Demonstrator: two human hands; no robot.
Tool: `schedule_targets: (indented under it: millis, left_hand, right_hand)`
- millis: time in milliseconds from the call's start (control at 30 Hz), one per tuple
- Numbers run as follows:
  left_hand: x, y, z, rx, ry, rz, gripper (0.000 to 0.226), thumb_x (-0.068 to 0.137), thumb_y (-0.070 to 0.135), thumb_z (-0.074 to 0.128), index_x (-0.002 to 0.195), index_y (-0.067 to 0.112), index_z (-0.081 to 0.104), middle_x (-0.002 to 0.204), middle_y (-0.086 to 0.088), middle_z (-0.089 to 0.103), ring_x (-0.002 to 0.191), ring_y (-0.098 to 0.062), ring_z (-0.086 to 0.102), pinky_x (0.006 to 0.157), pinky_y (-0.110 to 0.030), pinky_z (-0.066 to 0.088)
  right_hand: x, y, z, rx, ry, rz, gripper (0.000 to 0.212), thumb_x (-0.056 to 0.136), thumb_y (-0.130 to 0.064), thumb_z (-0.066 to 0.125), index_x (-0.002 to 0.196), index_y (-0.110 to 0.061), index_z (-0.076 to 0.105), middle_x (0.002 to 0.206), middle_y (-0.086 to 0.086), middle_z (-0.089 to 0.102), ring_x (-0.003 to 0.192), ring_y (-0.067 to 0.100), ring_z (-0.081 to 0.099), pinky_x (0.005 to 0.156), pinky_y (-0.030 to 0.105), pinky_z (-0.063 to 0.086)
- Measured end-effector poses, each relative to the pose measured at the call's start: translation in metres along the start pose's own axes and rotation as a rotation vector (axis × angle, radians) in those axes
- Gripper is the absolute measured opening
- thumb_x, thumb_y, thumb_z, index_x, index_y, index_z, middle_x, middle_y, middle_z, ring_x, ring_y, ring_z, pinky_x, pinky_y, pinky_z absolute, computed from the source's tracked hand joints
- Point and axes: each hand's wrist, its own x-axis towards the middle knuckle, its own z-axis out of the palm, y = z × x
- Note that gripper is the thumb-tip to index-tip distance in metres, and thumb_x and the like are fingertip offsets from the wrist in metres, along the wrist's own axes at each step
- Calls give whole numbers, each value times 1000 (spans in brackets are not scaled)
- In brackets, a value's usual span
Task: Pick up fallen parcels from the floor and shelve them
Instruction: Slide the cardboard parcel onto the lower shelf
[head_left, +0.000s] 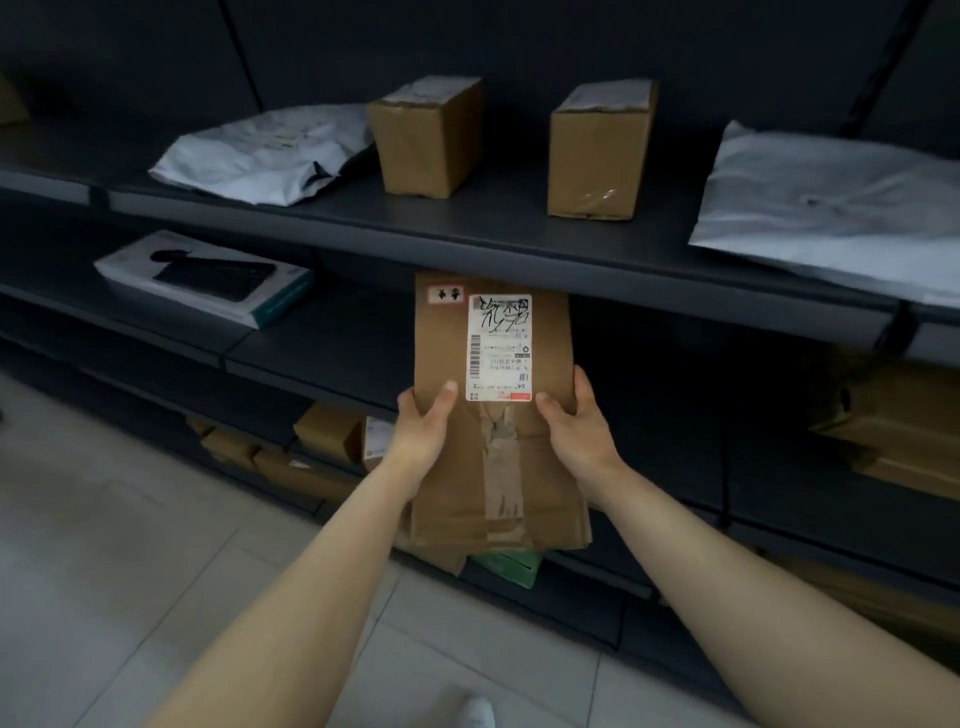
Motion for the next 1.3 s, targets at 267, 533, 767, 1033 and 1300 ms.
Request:
schedule_targets:
  millis: [267, 533, 767, 1033, 1300]
  left_hand:
    - [75, 37, 17, 87, -264, 29, 73, 87, 61, 54, 143, 22, 28, 103, 8, 55, 79, -4, 52, 56, -23, 39]
    - [123, 50, 48, 111, -373, 67, 83, 85, 47, 66, 145, 21, 14, 131, -5, 49, 93, -12, 53, 81, -31, 43]
    - [148, 42, 68, 229, -449, 33, 88, 82, 43, 70, 152, 24, 19, 152, -10, 26, 130, -32, 41, 108, -48, 38]
    - [164, 35, 73, 173, -472, 45, 85, 82, 38, 71, 151, 29, 22, 149, -8, 38, 128, -29, 45, 110, -48, 37]
    - [160, 43, 64, 205, -399, 112, 91, 84, 48, 66, 154, 27, 12, 157, -8, 26, 137, -30, 36, 113, -44, 32]
  right_hand:
    - [56, -13, -3, -5, 189, 106, 78, 95, -48, 54, 156, -30, 9, 145, 7, 49, 110, 22, 53, 88, 38, 44]
    - [94, -8, -18, 50, 250, 189, 76, 91, -46, 62, 153, -28, 23, 149, 9, 41, 116, 27, 51, 96, 43, 46]
    - [116, 12, -34, 151, 250, 282, 80, 85, -45, 69, 152, -28, 30, 151, 9, 39, 131, 35, 47, 110, 55, 39]
    - [124, 20, -32, 233, 212, 294, 79, 89, -37, 68, 155, -27, 26, 147, 9, 49, 127, 31, 52, 109, 52, 41]
    - [111, 1, -28, -9, 336, 85, 62, 96, -31, 59, 151, -22, 33, 151, 7, 43, 136, 27, 44, 110, 40, 38]
